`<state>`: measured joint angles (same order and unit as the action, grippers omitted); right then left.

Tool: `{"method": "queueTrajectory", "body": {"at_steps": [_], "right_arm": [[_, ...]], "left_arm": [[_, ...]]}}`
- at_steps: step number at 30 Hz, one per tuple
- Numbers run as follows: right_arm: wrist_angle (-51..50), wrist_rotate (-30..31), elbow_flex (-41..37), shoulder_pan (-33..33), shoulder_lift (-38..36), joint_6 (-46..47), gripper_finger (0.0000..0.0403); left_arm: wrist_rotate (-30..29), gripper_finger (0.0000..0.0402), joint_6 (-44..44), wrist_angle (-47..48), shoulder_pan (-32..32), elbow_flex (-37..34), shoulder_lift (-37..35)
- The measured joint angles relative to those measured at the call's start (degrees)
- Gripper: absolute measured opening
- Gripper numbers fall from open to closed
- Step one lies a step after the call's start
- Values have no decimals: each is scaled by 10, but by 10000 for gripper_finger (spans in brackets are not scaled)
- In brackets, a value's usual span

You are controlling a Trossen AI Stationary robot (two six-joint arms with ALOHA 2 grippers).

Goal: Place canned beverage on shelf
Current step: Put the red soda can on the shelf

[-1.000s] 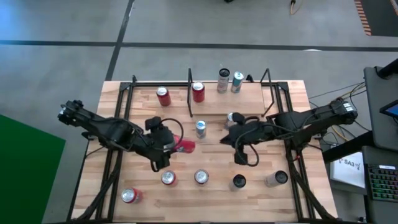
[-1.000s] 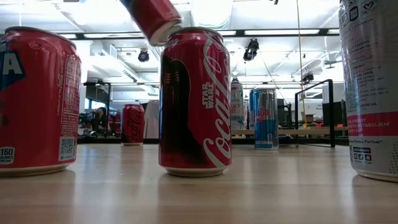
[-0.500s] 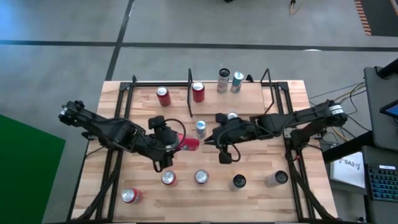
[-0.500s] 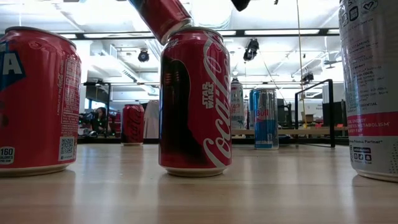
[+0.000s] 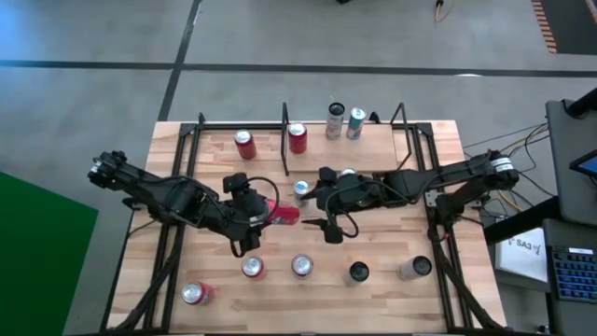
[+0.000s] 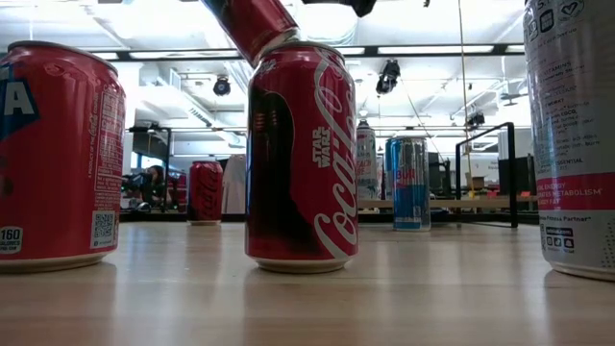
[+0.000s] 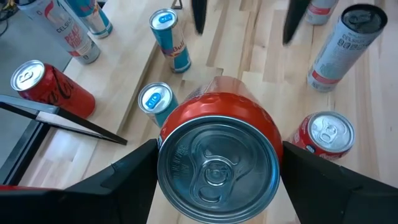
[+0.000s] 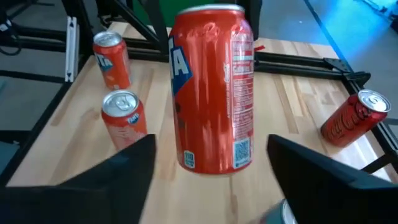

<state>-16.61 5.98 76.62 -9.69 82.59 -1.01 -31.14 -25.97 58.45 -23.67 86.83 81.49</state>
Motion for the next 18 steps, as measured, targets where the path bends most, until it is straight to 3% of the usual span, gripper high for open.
{"method": "queueTrajectory", "body": {"at_steps": [6,18], "right_arm": [[18,0,0,3,14,-14,370],[33,-3,0,28,47,-38,375]], "left_arm": [[-1,279,17,-25,10,0,0],[-1,278,63,-79,20,0,0]]}}
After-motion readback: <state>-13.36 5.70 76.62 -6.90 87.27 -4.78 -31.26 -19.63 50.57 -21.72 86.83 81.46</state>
